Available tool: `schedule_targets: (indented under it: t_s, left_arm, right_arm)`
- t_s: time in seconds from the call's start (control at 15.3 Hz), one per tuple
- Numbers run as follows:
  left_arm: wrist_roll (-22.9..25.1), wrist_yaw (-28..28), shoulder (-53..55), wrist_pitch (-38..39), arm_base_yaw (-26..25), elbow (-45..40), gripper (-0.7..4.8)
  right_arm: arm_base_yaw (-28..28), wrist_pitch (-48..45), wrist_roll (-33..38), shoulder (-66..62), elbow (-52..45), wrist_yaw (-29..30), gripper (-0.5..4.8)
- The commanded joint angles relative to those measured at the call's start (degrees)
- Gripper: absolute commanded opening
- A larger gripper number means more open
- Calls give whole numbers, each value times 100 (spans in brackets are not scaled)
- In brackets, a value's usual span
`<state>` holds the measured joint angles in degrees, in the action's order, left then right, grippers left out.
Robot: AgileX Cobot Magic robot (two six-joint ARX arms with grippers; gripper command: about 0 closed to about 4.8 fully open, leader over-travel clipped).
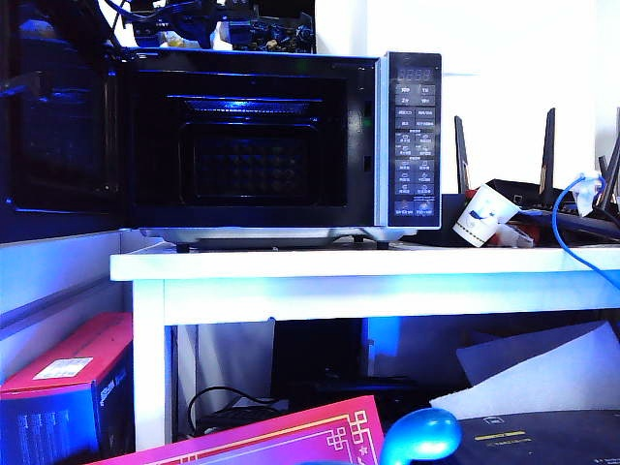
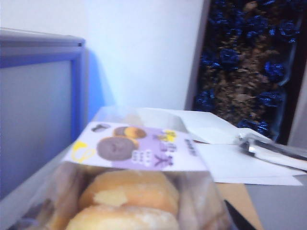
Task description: Open the microwave door, place the box of snacks from the top of the microwave inside, then close the microwave door.
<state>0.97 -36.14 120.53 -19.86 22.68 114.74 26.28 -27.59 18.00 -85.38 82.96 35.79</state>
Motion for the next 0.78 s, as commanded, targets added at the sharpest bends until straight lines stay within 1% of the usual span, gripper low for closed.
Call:
schedule_targets:
  t_s: [0.07, 0.2, 0.33, 0.39, 0.46, 0.52, 0.65, 0.72, 0.78]
  left_arm:
    - [-195, 297, 66, 7, 2, 11, 479]
    - [-186, 299, 66, 9, 4, 11, 437]
    - [-181, 297, 66, 24, 7, 11, 415]
    - [-179, 295, 66, 59, 7, 13, 387]
    - [-151, 293, 66, 138, 9, 13, 308]
    - [-140, 295, 66, 184, 9, 13, 284]
    - [-87, 295, 61, 173, 13, 13, 266]
    - [17, 297, 52, 133, 20, 17, 262]
    - [85, 295, 46, 85, 55, 17, 244]
  right_arm:
    - [4, -101, 26, 44, 31, 22, 479]
    - [4, -101, 26, 44, 31, 20, 479]
    - [4, -101, 26, 44, 31, 17, 479]
    - [4, -101, 26, 44, 31, 17, 479]
    - [4, -101, 24, 44, 31, 17, 479]
    - [4, -101, 24, 44, 31, 15, 479]
    - [4, -101, 22, 44, 31, 11, 479]
    - [4, -103, 22, 44, 31, 9, 479]
    - [4, -103, 20, 42, 31, -7, 479]
